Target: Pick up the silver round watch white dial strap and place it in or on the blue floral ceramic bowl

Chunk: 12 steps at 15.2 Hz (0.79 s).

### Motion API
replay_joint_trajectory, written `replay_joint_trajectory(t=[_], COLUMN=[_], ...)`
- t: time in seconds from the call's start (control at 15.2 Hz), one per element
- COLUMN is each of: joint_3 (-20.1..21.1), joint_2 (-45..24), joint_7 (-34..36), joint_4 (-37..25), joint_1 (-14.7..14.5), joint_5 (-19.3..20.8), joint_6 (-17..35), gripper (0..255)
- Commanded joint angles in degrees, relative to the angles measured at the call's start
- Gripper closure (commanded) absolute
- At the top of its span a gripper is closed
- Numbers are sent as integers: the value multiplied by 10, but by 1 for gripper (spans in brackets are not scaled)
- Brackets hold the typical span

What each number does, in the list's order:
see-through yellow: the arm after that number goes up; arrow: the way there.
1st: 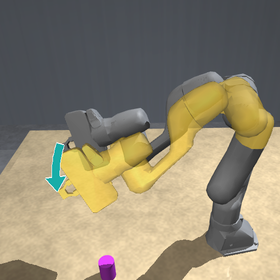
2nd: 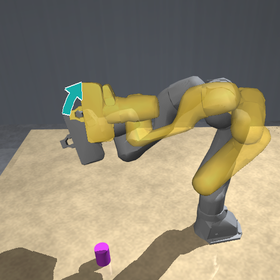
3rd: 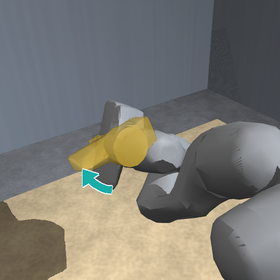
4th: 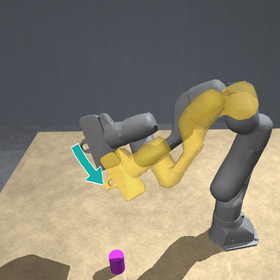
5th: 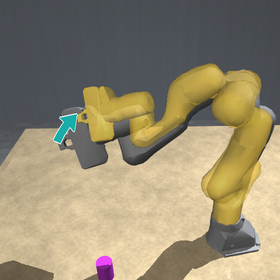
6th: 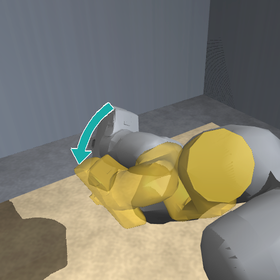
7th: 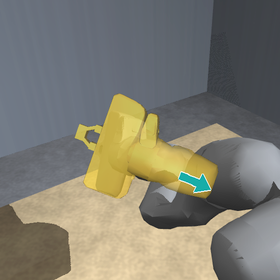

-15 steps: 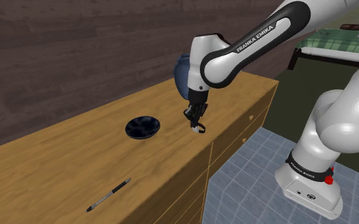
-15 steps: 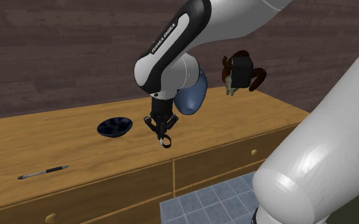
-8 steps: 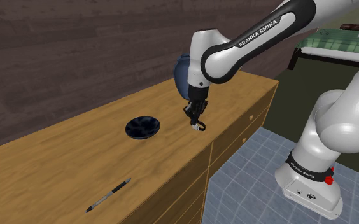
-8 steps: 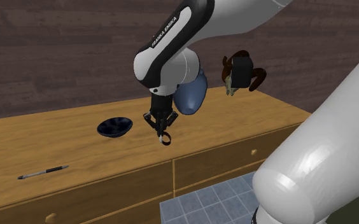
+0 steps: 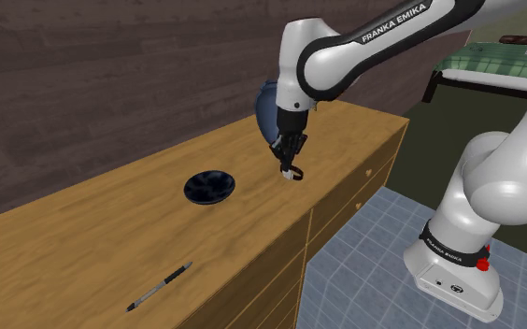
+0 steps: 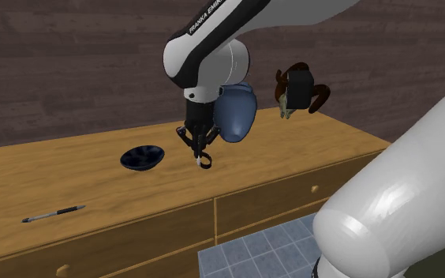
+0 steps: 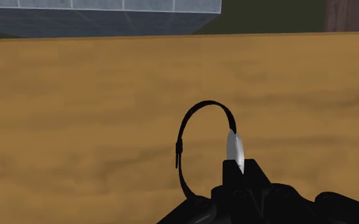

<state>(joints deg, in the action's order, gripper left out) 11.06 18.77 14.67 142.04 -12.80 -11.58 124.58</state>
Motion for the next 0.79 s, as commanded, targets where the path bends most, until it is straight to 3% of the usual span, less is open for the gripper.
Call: replay_joint_trajectory(t=[0.0,0.59,0.73], joint_3=[-1,-6,6], joint_2=[7,31,-10], joint_7=[1,8,26], joint_4=[-10,-55,-98], joint_1=[0,2,0], joint_5=[1,6,10], joint_6=[-17,-87,-86], gripper=[255,255,255])
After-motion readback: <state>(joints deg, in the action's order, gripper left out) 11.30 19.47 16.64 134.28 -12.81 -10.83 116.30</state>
